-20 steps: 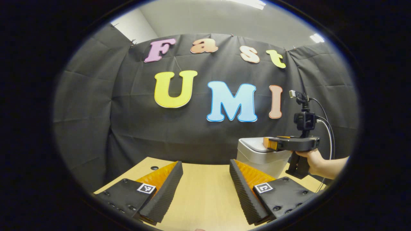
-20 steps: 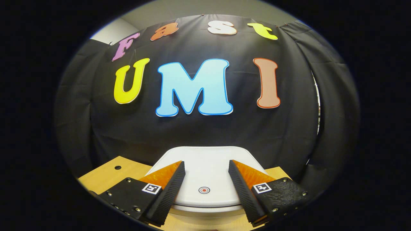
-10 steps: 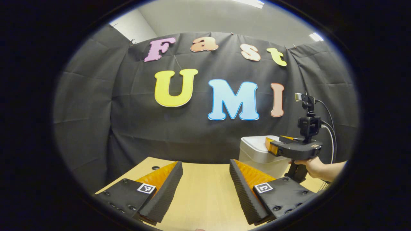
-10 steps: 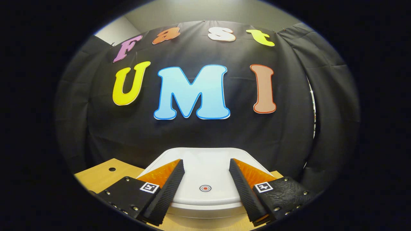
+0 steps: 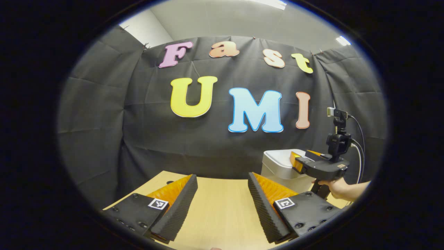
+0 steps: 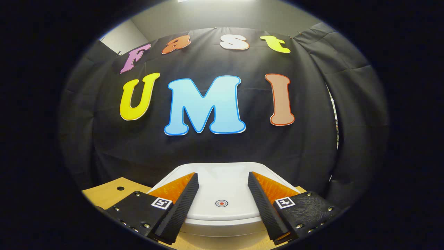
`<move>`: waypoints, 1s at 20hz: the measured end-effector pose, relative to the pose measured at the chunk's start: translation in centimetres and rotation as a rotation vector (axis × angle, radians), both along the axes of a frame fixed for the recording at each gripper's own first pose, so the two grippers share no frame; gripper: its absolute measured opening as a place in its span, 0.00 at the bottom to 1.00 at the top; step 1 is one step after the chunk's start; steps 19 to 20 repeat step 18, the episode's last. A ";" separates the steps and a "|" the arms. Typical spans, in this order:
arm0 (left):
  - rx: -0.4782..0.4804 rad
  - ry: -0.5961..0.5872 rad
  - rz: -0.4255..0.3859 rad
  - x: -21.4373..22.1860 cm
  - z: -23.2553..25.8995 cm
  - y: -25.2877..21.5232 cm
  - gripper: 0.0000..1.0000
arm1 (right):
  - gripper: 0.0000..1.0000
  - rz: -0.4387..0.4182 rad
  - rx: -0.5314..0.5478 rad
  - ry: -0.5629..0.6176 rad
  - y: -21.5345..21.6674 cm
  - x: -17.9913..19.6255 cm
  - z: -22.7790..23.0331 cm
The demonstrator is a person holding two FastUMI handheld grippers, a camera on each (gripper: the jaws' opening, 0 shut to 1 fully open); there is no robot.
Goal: Press the lid of the desktop garbage bin to open it, pick up the crumpled paper on the desktop and throw it into the bin, then pick up the pop can on the desktop and drop it into the bin, and finally close the garbage bin lid.
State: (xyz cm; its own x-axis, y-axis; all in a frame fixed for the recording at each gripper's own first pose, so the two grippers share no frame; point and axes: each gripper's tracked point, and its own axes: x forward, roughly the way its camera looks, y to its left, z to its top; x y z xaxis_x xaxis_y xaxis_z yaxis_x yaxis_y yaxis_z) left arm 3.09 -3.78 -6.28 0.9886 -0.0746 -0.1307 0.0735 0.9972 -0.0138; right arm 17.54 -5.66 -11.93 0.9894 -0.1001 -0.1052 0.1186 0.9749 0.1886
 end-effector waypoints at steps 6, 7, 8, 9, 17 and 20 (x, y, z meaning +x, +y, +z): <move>0.020 -0.013 0.004 -1.5 1.0 -0.7 0.94 | 0.95 0.009 0.005 0.090 -0.3 -1.1 0.2; 0.023 -0.017 0.014 -1.9 1.2 -0.7 0.94 | 0.95 0.018 0.004 0.103 -0.3 -1.8 0.5; 0.028 -0.021 0.024 -2.3 1.4 -0.7 0.94 | 0.94 0.031 -0.004 0.114 -0.2 -2.5 0.7; 0.035 -0.024 0.037 -2.6 1.5 -0.6 0.94 | 0.94 0.046 -0.020 0.118 0.0 -3.5 0.7; 0.050 -0.044 0.071 -4.5 1.5 -0.5 0.94 | 0.94 0.147 -0.136 0.049 2.2 -12.8 3.6; 0.043 -0.046 0.066 -4.5 1.6 -0.7 0.94 | 0.94 0.154 -0.138 0.041 2.5 -13.8 4.2</move>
